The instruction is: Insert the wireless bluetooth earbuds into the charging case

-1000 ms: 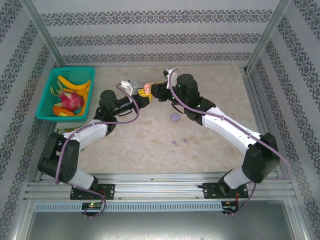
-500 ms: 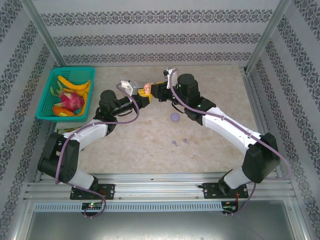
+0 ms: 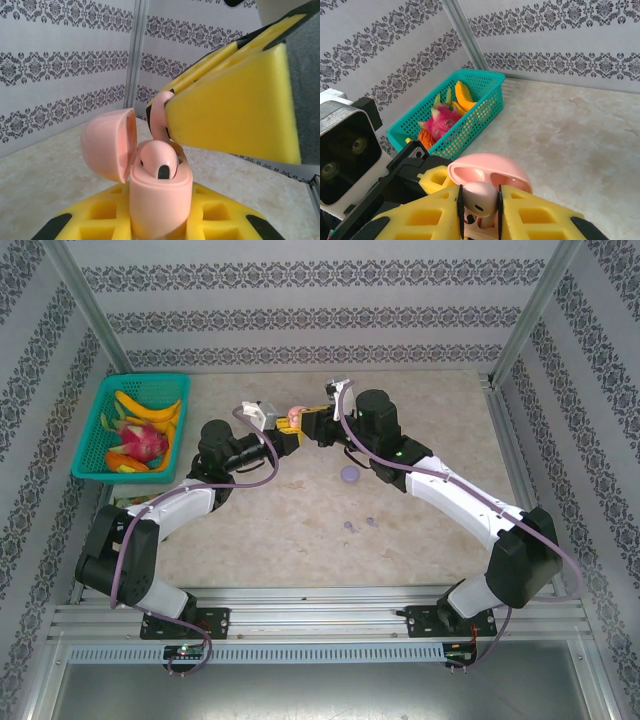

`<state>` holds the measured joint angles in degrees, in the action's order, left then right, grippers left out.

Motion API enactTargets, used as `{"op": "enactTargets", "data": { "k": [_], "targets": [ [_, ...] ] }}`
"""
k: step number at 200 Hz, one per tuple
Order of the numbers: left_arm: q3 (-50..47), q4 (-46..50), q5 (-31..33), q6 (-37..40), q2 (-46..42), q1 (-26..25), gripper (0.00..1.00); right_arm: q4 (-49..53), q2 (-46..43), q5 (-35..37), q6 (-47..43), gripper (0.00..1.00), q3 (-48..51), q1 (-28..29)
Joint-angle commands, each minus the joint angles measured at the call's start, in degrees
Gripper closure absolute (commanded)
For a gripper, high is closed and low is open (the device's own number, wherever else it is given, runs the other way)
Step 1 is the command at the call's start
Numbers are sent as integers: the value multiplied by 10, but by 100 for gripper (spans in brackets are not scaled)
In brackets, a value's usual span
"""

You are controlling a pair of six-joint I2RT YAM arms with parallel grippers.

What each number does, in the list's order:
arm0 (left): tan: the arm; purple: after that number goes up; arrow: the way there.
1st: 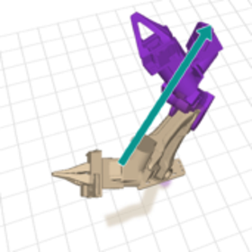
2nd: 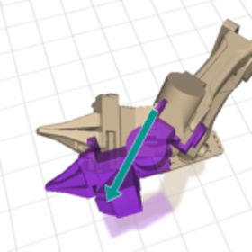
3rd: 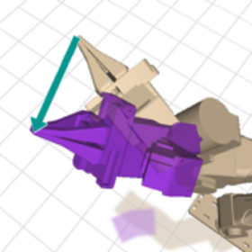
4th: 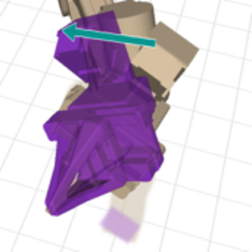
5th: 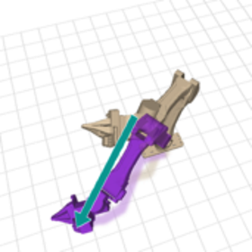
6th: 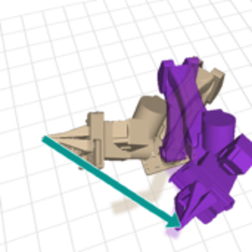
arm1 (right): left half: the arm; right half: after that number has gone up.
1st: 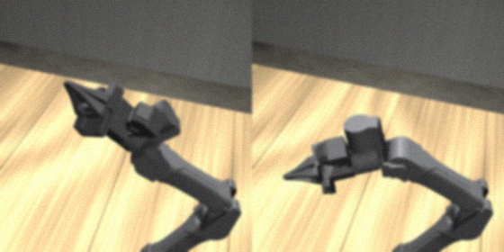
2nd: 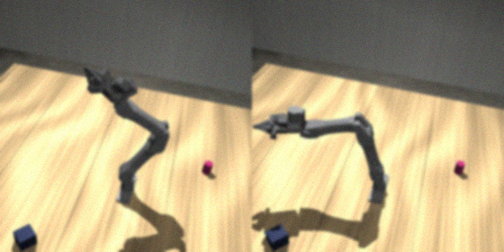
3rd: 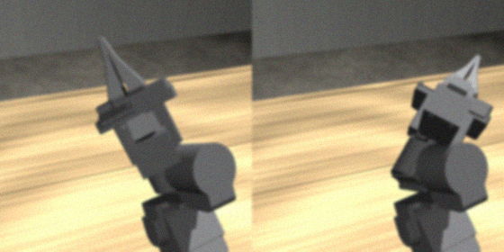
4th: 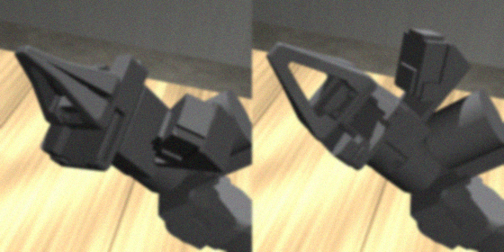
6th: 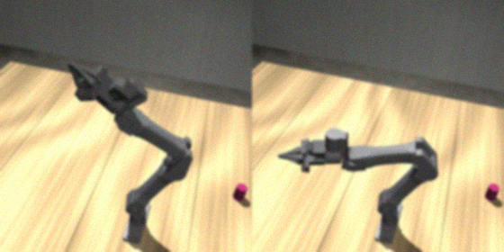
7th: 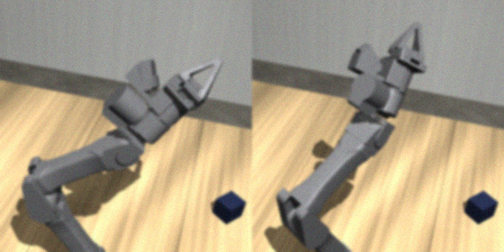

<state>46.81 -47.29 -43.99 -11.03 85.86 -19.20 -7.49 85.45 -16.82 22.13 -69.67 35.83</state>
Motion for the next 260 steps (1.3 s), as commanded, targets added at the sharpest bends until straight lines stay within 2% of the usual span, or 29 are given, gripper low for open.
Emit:
{"op": "enactTargets", "data": {
  "k": [1,58,113,176,260],
  "targets": [
    [23,-39,13,-5,-17,-7,100,34,-5,-19,-10,75,17,3],
    [25,-39,10,-6,-17,-7,100,38,1,-19,-1,72,8,0],
    [24,-39,7,-7,-15,-8,100,42,17,-12,16,59,-20,-1],
    [23,-43,8,-10,-14,-8,100,37,17,-3,38,57,-33,-14],
    [18,-45,7,-11,-14,-8,100,14,-5,-10,85,43,-29,-33]
  ]
}}
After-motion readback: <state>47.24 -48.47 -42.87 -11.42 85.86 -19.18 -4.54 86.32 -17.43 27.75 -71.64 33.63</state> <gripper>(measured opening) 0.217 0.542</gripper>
